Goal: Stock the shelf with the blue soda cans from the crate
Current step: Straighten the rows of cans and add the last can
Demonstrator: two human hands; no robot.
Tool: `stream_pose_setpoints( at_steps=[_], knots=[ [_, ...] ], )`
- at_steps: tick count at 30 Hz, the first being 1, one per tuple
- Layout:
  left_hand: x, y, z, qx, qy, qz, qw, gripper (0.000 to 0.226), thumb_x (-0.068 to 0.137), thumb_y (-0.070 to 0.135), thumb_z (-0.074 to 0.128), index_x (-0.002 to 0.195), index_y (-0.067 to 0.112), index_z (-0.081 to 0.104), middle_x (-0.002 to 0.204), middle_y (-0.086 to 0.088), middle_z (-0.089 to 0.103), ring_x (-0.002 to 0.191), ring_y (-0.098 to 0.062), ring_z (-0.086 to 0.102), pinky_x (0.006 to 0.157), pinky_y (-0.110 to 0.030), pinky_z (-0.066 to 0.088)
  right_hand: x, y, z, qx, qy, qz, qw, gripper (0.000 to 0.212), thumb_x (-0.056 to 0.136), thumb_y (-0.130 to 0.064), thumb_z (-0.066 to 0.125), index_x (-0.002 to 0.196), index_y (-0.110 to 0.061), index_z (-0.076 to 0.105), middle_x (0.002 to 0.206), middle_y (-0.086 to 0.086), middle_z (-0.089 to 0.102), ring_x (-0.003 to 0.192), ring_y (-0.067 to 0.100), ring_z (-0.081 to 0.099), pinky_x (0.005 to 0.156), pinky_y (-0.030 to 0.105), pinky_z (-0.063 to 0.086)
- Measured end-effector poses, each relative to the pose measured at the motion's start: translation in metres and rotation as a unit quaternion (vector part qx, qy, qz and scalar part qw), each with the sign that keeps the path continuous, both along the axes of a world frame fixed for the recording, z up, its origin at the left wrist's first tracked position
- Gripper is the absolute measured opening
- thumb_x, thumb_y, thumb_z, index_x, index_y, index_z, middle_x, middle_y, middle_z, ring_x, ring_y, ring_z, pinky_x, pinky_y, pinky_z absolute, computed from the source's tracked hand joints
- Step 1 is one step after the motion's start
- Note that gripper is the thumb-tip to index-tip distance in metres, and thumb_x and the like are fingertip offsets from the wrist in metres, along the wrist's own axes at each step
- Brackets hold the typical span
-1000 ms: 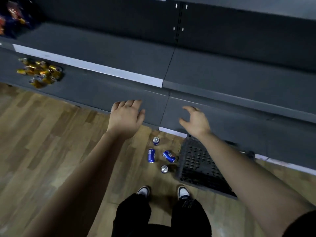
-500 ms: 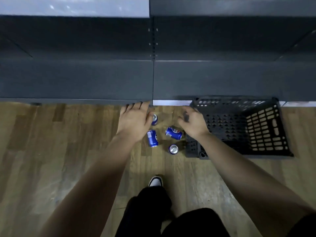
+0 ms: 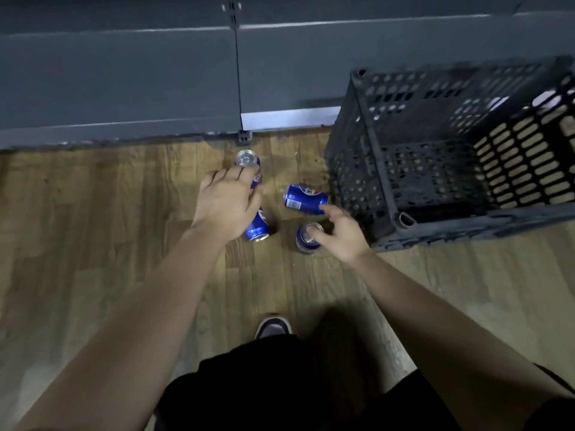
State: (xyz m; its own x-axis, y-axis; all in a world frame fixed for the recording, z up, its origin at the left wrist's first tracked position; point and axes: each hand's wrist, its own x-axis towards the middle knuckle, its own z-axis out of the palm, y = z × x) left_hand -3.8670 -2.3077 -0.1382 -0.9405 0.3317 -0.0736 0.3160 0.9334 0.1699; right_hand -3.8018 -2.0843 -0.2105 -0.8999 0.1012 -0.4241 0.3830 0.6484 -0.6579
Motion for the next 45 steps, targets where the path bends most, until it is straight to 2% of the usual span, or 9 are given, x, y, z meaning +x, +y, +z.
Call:
stream_pose_setpoints(
  at_steps=[4, 9, 14, 17, 22, 24, 29, 33, 45],
  knots=[
    [0.006, 0.003, -0.037, 0.002, -0.004, -0.015, 1.0, 0.042, 0.098, 0.034, 0.039, 0.134, 0.014, 0.048, 0.126, -0.008, 0.058, 0.116, -0.032, 0.05, 0.103, -0.041, 0.026, 0.017, 0.006, -0.034, 0.024, -0.006, 0.019, 1.0, 0.074, 0.081, -0.038, 0.074, 0.143, -0.015, 0.042, 0.133, 0.007, 0.056, 0.125, 0.022, 0.051, 0.103, 0.027, 0.038],
    [0.012, 0.01, -0.041, -0.013, -0.016, -0.024, 0.999, 0.045, 0.098, 0.038, 0.033, 0.135, 0.016, 0.047, 0.127, -0.006, 0.058, 0.117, -0.028, 0.05, 0.104, -0.038, 0.026, 0.022, 0.015, -0.03, 0.061, -0.007, 0.029, 0.998, 0.078, 0.08, -0.037, 0.075, 0.145, -0.014, 0.038, 0.135, 0.009, 0.055, 0.127, 0.024, 0.049, 0.103, 0.028, 0.037],
    [0.012, 0.017, -0.044, -0.004, 0.017, -0.024, 1.0, 0.042, 0.097, 0.038, 0.035, 0.129, 0.016, 0.051, 0.125, -0.003, 0.059, 0.115, -0.026, 0.051, 0.104, -0.037, 0.026, 0.019, 0.014, -0.036, 0.045, -0.008, 0.027, 0.999, 0.079, 0.081, -0.036, 0.075, 0.146, -0.018, 0.035, 0.135, 0.007, 0.055, 0.125, 0.023, 0.051, 0.103, 0.03, 0.04],
    [0.009, 0.017, -0.053, 0.006, 0.027, -0.014, 1.0, 0.042, 0.098, 0.037, 0.036, 0.134, 0.017, 0.048, 0.127, -0.004, 0.058, 0.117, -0.027, 0.05, 0.104, -0.037, 0.025, 0.016, 0.014, -0.047, 0.033, -0.003, 0.032, 0.999, 0.083, 0.078, -0.036, 0.077, 0.147, -0.018, 0.034, 0.137, 0.005, 0.053, 0.127, 0.022, 0.049, 0.105, 0.032, 0.039],
    [0.012, 0.014, -0.067, 0.003, 0.016, -0.002, 1.0, 0.045, 0.099, 0.037, 0.036, 0.14, 0.019, 0.042, 0.129, -0.005, 0.056, 0.119, -0.027, 0.048, 0.104, -0.038, 0.026, 0.019, 0.013, -0.066, 0.029, 0.009, 0.027, 0.999, 0.087, 0.07, -0.032, 0.084, 0.144, -0.016, 0.039, 0.139, 0.004, 0.049, 0.13, 0.02, 0.044, 0.105, 0.024, 0.032],
    [0.012, 0.012, -0.074, 0.001, 0.018, 0.0, 1.0, 0.045, 0.099, 0.037, 0.035, 0.139, 0.018, 0.043, 0.129, -0.004, 0.056, 0.118, -0.026, 0.049, 0.104, -0.038, 0.028, 0.019, 0.009, -0.074, 0.022, 0.022, 0.025, 0.999, 0.086, 0.067, -0.027, 0.087, 0.14, -0.016, 0.042, 0.135, 0.002, 0.052, 0.127, 0.018, 0.047, 0.1, 0.02, 0.032],
    [0.008, 0.007, -0.091, -0.002, 0.026, 0.004, 1.0, 0.046, 0.098, 0.037, 0.035, 0.139, 0.019, 0.042, 0.13, -0.003, 0.056, 0.119, -0.024, 0.05, 0.104, -0.039, 0.032, 0.011, 0.001, -0.094, 0.005, 0.04, 0.007, 0.999, 0.088, 0.063, -0.023, 0.089, 0.138, -0.021, 0.042, 0.115, -0.014, 0.052, 0.117, 0.014, 0.054, 0.095, 0.026, 0.042],
    [0.005, 0.006, -0.105, -0.002, 0.025, 0.002, 1.0, 0.046, 0.097, 0.038, 0.036, 0.137, 0.019, 0.045, 0.129, -0.003, 0.057, 0.118, -0.025, 0.051, 0.103, -0.039, 0.031, 0.008, -0.006, -0.106, 0.006, 0.051, -0.013, 0.999, 0.088, 0.062, -0.022, 0.089, 0.136, -0.023, 0.042, 0.122, -0.008, 0.06, 0.114, 0.015, 0.056, 0.094, 0.03, 0.045],
    [-0.009, 0.009, -0.105, -0.013, 0.023, -0.027, 0.999, 0.045, 0.097, 0.039, 0.035, 0.136, 0.019, 0.047, 0.126, -0.001, 0.058, 0.116, -0.022, 0.052, 0.106, -0.038, 0.03, 0.003, -0.008, -0.103, -0.018, 0.077, -0.051, 0.996, 0.071, 0.062, -0.019, 0.089, 0.121, -0.024, 0.051, 0.098, -0.019, 0.061, 0.095, 0.007, 0.06, 0.079, 0.021, 0.044]
  ],
)
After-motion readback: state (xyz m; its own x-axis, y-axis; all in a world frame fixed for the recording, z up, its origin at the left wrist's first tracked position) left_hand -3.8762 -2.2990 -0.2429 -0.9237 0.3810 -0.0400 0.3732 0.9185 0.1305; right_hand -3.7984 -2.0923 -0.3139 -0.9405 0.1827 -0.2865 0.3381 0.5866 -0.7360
